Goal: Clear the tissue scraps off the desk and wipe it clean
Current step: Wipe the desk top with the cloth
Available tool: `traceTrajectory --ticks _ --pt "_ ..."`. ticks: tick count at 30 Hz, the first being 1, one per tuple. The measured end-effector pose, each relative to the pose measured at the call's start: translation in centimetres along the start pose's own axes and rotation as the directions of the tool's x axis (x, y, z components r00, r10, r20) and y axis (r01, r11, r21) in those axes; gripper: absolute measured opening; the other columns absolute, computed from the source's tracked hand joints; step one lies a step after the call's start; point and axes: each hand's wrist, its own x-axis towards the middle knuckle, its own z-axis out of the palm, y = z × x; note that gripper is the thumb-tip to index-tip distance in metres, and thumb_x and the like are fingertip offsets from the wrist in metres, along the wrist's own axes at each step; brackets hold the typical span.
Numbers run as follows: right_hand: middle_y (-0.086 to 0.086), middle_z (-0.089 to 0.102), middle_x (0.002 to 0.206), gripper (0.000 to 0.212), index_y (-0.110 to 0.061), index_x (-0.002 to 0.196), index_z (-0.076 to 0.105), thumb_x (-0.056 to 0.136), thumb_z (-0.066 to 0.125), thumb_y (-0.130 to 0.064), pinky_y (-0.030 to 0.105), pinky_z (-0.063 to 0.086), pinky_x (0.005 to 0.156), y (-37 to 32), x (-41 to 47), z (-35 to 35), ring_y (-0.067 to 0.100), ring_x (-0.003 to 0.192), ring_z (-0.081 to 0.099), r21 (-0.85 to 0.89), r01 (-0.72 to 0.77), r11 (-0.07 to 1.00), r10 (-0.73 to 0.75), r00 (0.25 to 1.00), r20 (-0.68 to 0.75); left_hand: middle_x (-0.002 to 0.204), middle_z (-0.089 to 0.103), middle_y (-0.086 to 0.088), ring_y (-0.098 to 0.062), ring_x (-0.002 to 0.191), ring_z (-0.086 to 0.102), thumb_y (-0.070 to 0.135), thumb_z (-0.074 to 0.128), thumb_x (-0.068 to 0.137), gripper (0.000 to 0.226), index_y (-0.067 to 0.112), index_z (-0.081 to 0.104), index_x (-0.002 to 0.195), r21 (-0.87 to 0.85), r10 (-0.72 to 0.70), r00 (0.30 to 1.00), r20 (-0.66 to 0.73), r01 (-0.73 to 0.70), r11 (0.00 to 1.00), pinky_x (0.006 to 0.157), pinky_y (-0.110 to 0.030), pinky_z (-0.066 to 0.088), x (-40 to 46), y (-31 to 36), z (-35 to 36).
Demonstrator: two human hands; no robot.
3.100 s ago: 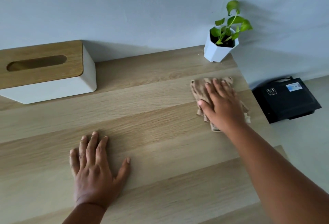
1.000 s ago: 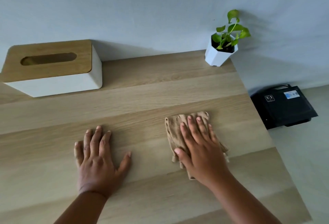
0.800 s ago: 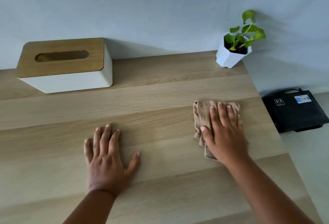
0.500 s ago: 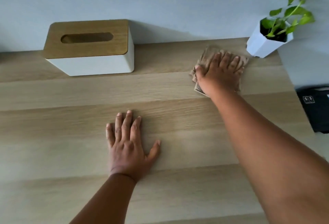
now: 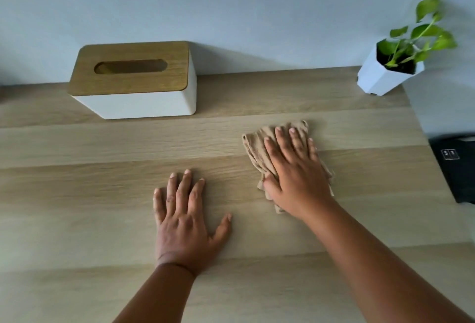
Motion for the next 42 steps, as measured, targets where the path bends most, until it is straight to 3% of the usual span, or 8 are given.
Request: traceTrajectory --ticks 3,6,12,20,28,30,35,42 --pt "0.006 0.014 0.172 0.08 -0.021 0.16 0.034 0.086 0.037 -0.05 0.06 0.017 0.125 3.5 -2.0 -0.1 0.032 0.159 0.011 0.007 -0.02 1.0 0.02 0.999 -0.029 0.168 0.028 -0.008 -0.028 0.16 0.01 0.073 0.048 0.083 0.09 0.014 0.047 0.15 -0.001 -0.01 1.0 0.017 0.01 1.0 0.125 -0.061 0.014 0.1 0.1 -0.1" --pt "0.005 0.011 0.173 0.08 -0.021 0.161 0.03 0.088 0.028 -0.052 0.062 0.014 0.125 5.7 -0.6 -0.5 0.033 0.159 0.008 0.011 -0.145 0.989 0.145 0.989 -0.023 0.17 0.024 -0.007 -0.026 0.16 0.005 0.075 0.047 0.084 0.09 0.015 0.045 0.152 0.002 -0.015 0.999 0.034 0.015 1.0 0.126 -0.059 0.011 0.2 0.2 -0.2" --pt "0.012 -0.001 0.173 0.089 -0.025 0.164 0.009 0.089 0.013 -0.073 0.068 0.007 0.122 3.1 7.5 -0.9 0.042 0.158 -0.002 -0.021 -0.406 0.913 0.407 0.913 0.02 0.169 0.026 -0.007 -0.026 0.16 0.007 0.074 0.049 0.083 0.09 0.014 0.046 0.151 -0.009 -0.014 1.0 0.022 0.014 1.0 0.126 -0.059 0.011 0.0 0.1 -0.2" --pt "0.01 -0.002 0.173 0.084 -0.025 0.164 0.014 0.092 0.023 -0.067 0.065 0.001 0.124 -3.4 4.2 -0.6 0.038 0.158 -0.009 0.028 -0.101 0.994 0.1 0.995 0.023 0.168 0.029 -0.008 -0.026 0.16 0.01 0.075 0.049 0.083 0.091 0.013 0.049 0.149 0.012 -0.005 1.0 0.012 0.005 1.0 0.125 -0.06 0.014 0.0 0.0 -0.2" --pt "0.007 0.008 0.173 0.083 -0.02 0.164 0.021 0.093 0.049 -0.052 0.063 0.023 0.122 3.2 -9.1 1.4 0.033 0.16 0.006 -0.038 0.175 0.984 -0.177 0.981 -0.08 0.165 0.035 -0.009 -0.029 0.159 0.017 0.074 0.051 0.08 0.089 0.013 0.052 0.145 -0.007 0.01 0.999 -0.032 -0.01 1.0 0.123 -0.062 0.018 0.0 -0.2 0.4" --pt "0.004 0.01 0.173 0.081 -0.022 0.164 0.023 0.093 0.048 -0.052 0.062 0.026 0.121 5.8 -9.9 1.2 0.032 0.16 0.009 -0.051 0.119 0.992 -0.123 0.988 -0.095 0.165 0.035 -0.009 -0.029 0.159 0.016 0.074 0.051 0.08 0.089 0.013 0.052 0.146 -0.011 0.012 0.999 -0.039 -0.012 1.0 0.123 -0.063 0.018 0.0 -0.3 0.6" --pt "0.005 0.016 0.172 0.081 -0.024 0.161 0.031 0.092 0.036 -0.067 0.061 0.024 0.122 7.3 -5.2 0.2 0.035 0.158 0.014 -0.05 -0.195 0.98 0.192 0.98 -0.052 0.166 0.033 -0.009 -0.028 0.159 0.015 0.073 0.053 0.08 0.089 0.014 0.051 0.147 -0.016 0.007 0.999 -0.041 -0.008 1.0 0.124 -0.062 0.016 0.1 -0.3 0.6" --pt "0.007 0.002 0.173 0.094 -0.026 0.163 0.016 0.086 0.017 -0.079 0.066 0.011 0.122 4.5 7.0 -1.3 0.039 0.158 0.0 0.026 -0.418 0.908 0.417 0.909 0.021 0.166 0.034 -0.009 -0.03 0.159 0.017 0.074 0.054 0.079 0.092 0.012 0.051 0.146 -0.011 0.02 0.998 -0.061 -0.021 1.0 0.124 -0.062 0.017 0.1 -0.4 1.1"
